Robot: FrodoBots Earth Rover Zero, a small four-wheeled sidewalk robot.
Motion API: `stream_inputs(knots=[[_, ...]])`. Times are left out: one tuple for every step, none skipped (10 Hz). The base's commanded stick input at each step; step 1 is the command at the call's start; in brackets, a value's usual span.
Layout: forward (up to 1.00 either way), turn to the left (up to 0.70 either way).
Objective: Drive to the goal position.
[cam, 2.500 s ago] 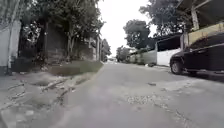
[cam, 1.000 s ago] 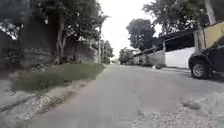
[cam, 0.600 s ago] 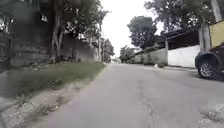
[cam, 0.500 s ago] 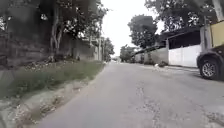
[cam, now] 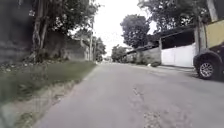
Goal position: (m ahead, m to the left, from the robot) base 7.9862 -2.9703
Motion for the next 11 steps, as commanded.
stream_inputs(knots=[[1.00,-0.02],[1.00,-0.02],[1.00,-0.02],[1.00,-0.02],[1.00,-0.02],[1.00,-0.02],[1.00,-0.02],[1.00,-0.02],[1.00,-0.02],[1.00,-0.02],[1.00,-0.02]])
